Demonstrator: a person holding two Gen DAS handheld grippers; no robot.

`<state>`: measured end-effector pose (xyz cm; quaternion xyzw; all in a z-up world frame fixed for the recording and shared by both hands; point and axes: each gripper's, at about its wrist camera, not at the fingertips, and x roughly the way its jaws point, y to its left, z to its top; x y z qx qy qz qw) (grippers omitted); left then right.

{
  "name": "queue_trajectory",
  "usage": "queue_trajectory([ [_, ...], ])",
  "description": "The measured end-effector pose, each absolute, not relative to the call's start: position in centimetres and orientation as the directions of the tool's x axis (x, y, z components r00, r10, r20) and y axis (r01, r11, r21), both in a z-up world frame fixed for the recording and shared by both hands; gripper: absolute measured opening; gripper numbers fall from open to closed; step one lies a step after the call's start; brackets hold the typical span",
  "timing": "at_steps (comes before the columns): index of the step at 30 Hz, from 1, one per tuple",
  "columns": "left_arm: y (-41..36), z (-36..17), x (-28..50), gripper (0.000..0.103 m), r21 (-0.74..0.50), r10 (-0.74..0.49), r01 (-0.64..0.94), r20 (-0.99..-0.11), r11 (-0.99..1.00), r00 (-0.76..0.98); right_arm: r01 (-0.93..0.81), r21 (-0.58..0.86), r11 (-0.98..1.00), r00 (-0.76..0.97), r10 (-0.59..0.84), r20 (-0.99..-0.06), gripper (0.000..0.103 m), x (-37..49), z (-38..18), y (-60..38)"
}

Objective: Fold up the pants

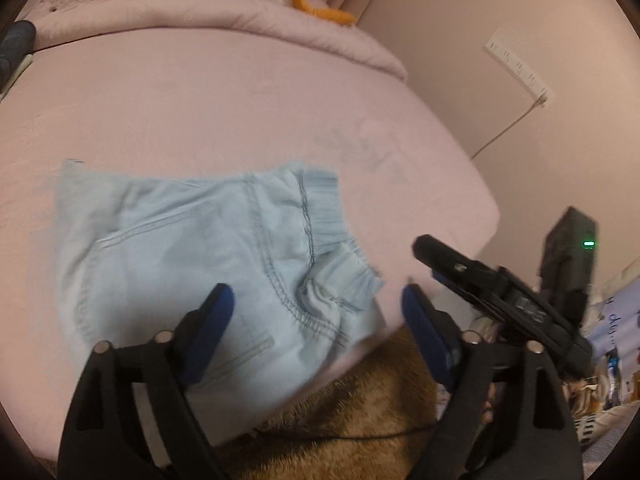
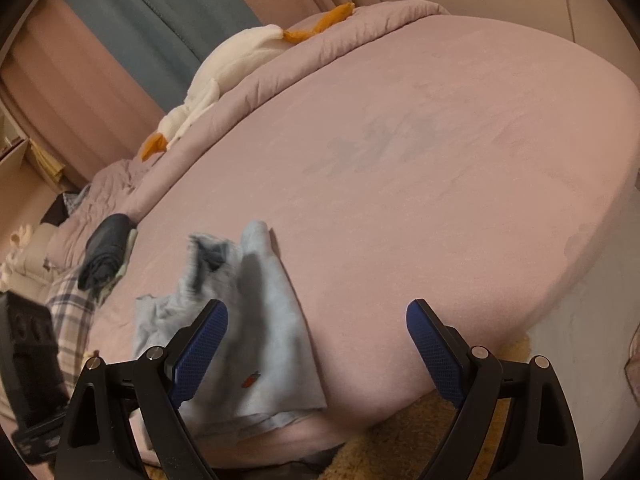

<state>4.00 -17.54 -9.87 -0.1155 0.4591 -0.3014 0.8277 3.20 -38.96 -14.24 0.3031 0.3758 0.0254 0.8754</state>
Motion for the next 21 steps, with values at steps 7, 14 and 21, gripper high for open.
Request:
queue_trajectory([
  [7,-11.1,-10.0,3.2,0.089,-0.349,-0.394,0.189,-0.741,0.918,0.544,0.046,0.56,0.827,0.711,0.367,-0.6,0.086,3.9,-13.0,-35.8],
  [14,-7.3,-12.1,2.7,0.089,-0.336,-0.305,0.045,-0.781,0.941,0.545,0.026,0.43,0.903,0.672,0.303,-0.676,0.058,5.6,-13.6,-31.2],
  [21,-6.2,-12.6,1.8,0.089,-0.332,-0.291,0.022,-0.792,0.943,0.537,-0.011,0.457,0.889,0.669,0.346,-0.657,0.051,5.0,-12.6,-31.9],
])
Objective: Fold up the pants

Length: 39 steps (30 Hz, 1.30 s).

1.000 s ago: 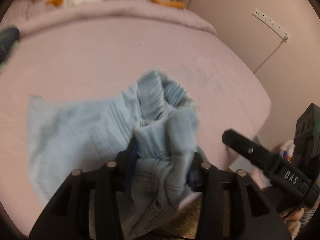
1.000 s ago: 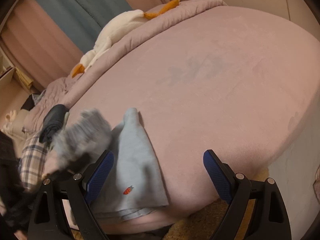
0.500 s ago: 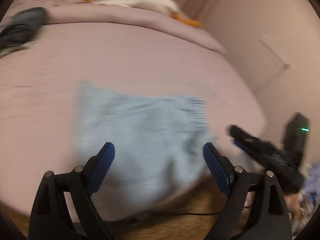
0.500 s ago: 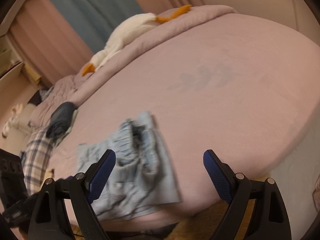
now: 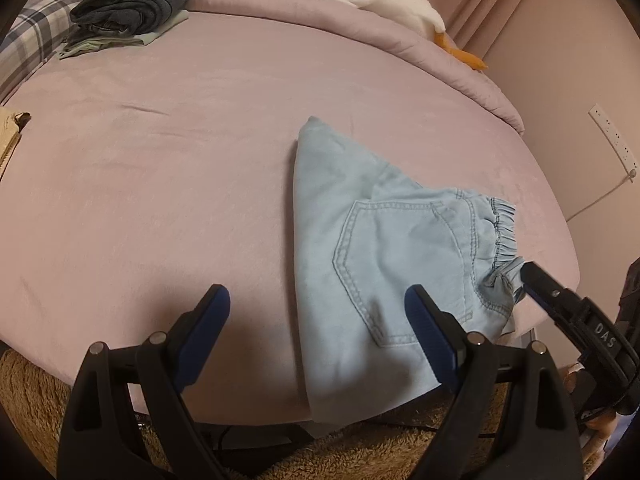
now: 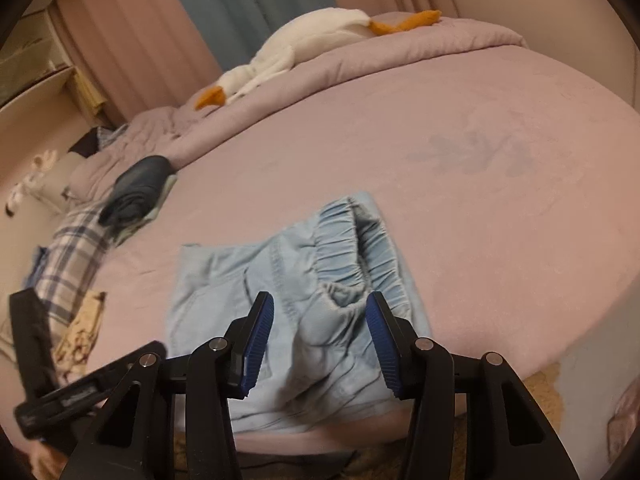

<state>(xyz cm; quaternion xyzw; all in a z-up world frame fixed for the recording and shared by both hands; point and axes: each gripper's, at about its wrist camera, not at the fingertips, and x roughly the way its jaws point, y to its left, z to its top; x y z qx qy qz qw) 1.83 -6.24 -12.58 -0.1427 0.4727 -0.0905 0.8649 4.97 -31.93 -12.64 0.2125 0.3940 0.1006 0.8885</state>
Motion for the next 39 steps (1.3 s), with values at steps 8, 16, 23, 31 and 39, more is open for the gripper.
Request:
queue_trajectory([
  [8,-6.7,-12.7,2.3,0.089,-0.319,-0.282,0.025,-0.793,0.947,0.541,0.018,0.492,0.87,0.599,0.385,-0.703,0.049,7.2,-15.7,-31.0],
  [16,-6.5,-13.4,2.7,0.089,-0.314,-0.276,0.019,-0.803,0.949,0.529,-0.017,0.468,0.884,0.691,0.349,-0.634,0.02,3.9,-12.3,-32.9],
  [23,-6.2,-15.4,3.5,0.089,-0.316,-0.277,0.0,-0.831,0.949,0.482,0.026,0.441,0.897,0.621,0.331,-0.711,0.018,3.7,-16.6,-33.7],
  [31,-5.4,-15.6,3.5,0.089,-0.366,-0.321,-0.005,-0.823,0.931,0.468,0.014,0.485,0.875,0.613,0.375,-0.695,0.029,3.8,-14.6,-35.4],
  [39,-5.9,-15.0,4.4,0.089,-0.375,-0.332,0.006,-0.814,0.927,0.477,-0.045,0.518,0.854,0.609,0.435,-0.663,0.064,8.7,-14.2,-36.3],
])
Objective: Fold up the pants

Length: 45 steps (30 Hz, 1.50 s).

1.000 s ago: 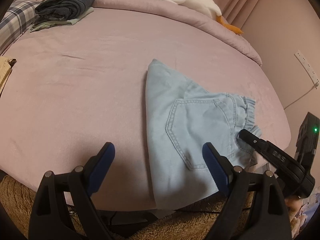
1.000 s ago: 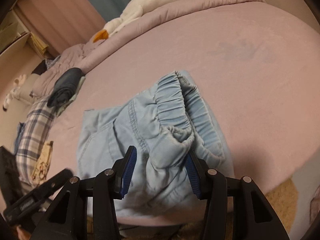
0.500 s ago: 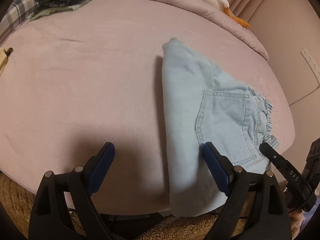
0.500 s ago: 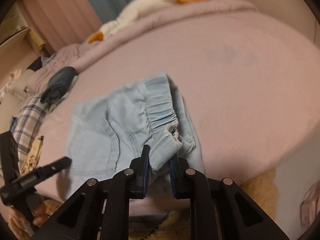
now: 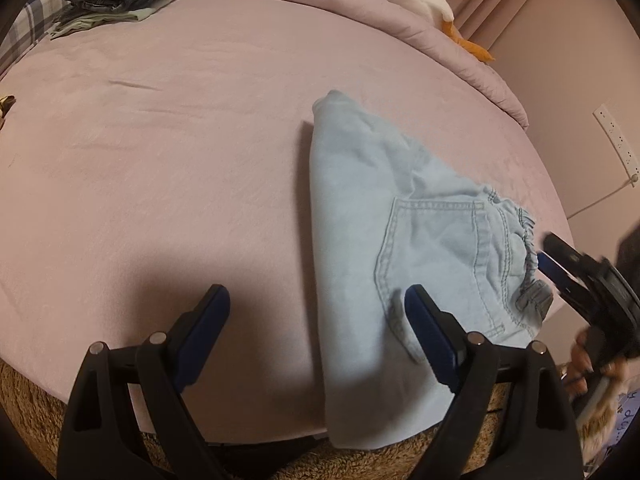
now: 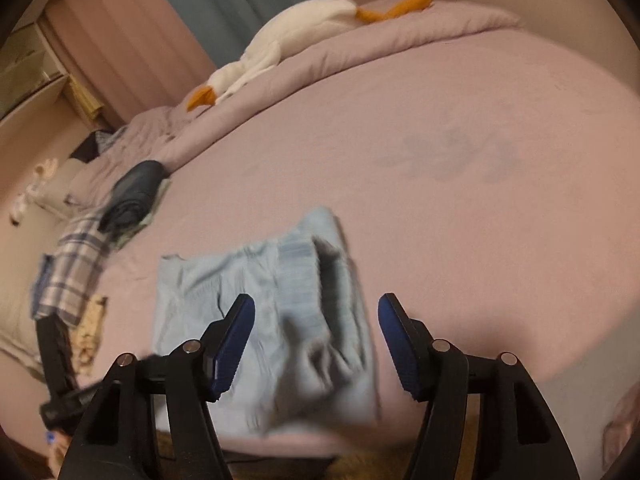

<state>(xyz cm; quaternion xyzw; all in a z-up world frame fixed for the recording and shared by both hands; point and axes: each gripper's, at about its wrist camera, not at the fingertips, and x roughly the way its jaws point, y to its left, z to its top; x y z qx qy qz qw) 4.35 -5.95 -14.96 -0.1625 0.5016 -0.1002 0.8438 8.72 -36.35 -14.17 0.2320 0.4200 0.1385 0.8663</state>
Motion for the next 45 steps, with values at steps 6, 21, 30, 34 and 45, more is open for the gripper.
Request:
queue_trajectory([
  [6,-6.4,-14.5,4.7,0.089,-0.364,-0.318,0.0,-0.815,0.932,0.485,-0.081,0.466,0.881,0.56,0.427,-0.71,0.037,11.3,-16.1,-33.8],
  [21,-6.3,-14.0,5.2,0.088,-0.367,-0.307,-0.025,-0.81,0.93,0.5,-0.056,0.427,0.903,0.593,0.374,-0.713,0.019,11.8,-16.4,-34.1],
  [30,-6.6,-14.5,5.0,0.088,-0.369,-0.314,-0.023,-0.82,0.929,0.478,-0.054,0.468,0.882,0.582,0.408,-0.703,0.059,9.9,-14.4,-34.6],
  [34,-6.4,-14.4,4.7,0.089,-0.369,-0.315,-0.018,-0.818,0.929,0.48,-0.085,0.48,0.873,0.568,0.438,-0.696,0.068,8.7,-14.3,-34.6],
  [45,-6.7,-14.0,4.4,0.088,-0.363,-0.322,0.01,-0.814,0.932,0.483,-0.086,0.43,0.899,0.603,0.39,-0.696,0.029,7.1,-14.9,-34.0],
])
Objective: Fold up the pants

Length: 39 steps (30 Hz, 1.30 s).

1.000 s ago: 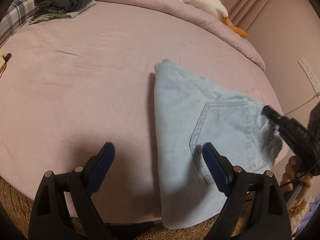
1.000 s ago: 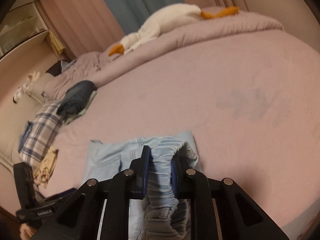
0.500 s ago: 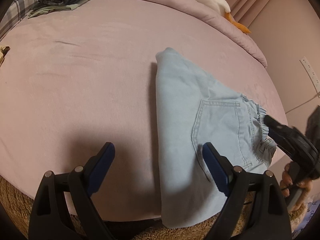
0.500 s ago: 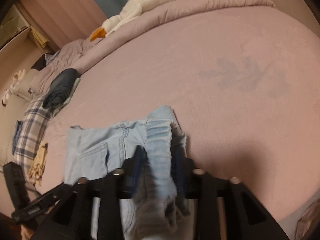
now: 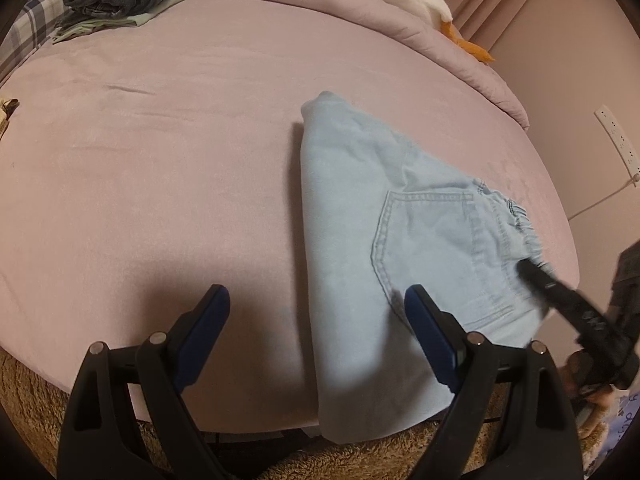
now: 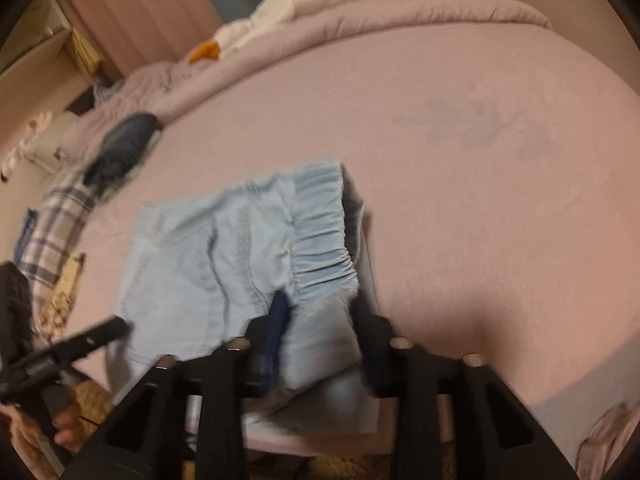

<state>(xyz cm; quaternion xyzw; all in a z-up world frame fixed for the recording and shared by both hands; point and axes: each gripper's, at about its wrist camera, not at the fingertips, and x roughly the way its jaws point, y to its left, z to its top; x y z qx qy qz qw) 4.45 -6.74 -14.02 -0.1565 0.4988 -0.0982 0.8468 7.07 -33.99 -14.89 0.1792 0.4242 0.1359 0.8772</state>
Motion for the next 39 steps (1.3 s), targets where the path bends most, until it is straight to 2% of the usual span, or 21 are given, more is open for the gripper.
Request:
queue_trajectory([
  [4,-6.7,-14.0,4.2,0.089,-0.363,-0.329,0.025,-0.81,0.931,0.485,-0.12,0.445,0.888,0.653,0.408,-0.638,0.026,5.6,-12.6,-34.4],
  [9,-6.6,-14.7,4.4,0.089,-0.356,-0.325,0.021,-0.824,0.934,0.464,-0.056,0.412,0.91,0.578,0.366,-0.73,0.026,6.6,-16.5,-34.1],
  [21,-6.4,-15.1,4.6,0.089,-0.388,-0.36,0.031,-0.82,0.921,0.446,-0.055,0.463,0.885,0.577,0.406,-0.708,0.027,6.3,-17.3,-35.3],
  [23,-6.1,-14.6,4.3,0.09,-0.402,-0.375,0.043,-0.805,0.915,0.46,-0.047,0.462,0.886,0.571,0.404,-0.715,0.034,6.1,-16.8,-36.0],
  [24,-6.0,-14.3,4.3,0.09,-0.405,-0.377,0.044,-0.798,0.913,0.47,-0.028,0.441,0.897,0.575,0.375,-0.727,0.052,6.1,-16.5,-36.2],
  [26,-5.7,-13.8,4.3,0.093,-0.402,-0.365,0.037,-0.786,0.915,0.499,0.012,0.394,0.919,0.622,0.301,-0.722,0.071,5.7,-15.7,-37.1],
  [27,-5.6,-13.6,4.3,0.097,-0.4,-0.359,0.033,-0.779,0.916,0.515,0.019,0.392,0.92,0.636,0.292,-0.714,0.072,5.7,-15.4,-37.6],
  [29,-5.4,-13.6,4.6,0.098,-0.406,-0.356,0.025,-0.77,0.914,0.53,0.038,0.438,0.898,0.644,0.313,-0.698,0.072,5.9,-15.2,-39.1],
  [30,-5.4,-13.8,4.7,0.098,-0.41,-0.36,0.023,-0.771,0.912,0.525,0.045,0.463,0.885,0.641,0.33,-0.693,0.075,6.0,-15.4,-39.6],
  [31,-5.5,-14.1,5.0,0.098,-0.417,-0.371,0.026,-0.774,0.908,0.513,0.052,0.49,0.87,0.637,0.349,-0.688,0.083,6.2,-15.6,-40.1],
  [32,-5.6,-14.4,5.3,0.098,-0.423,-0.378,0.028,-0.776,0.906,0.505,0.06,0.517,0.854,0.633,0.368,-0.681,0.086,6.5,-15.8,-40.6],
  [39,-6.3,-15.8,6.3,0.097,-0.452,-0.419,0.041,-0.784,0.891,0.458,0.01,0.595,0.804,0.542,0.495,-0.679,0.086,8.4,-18.1,-38.8],
])
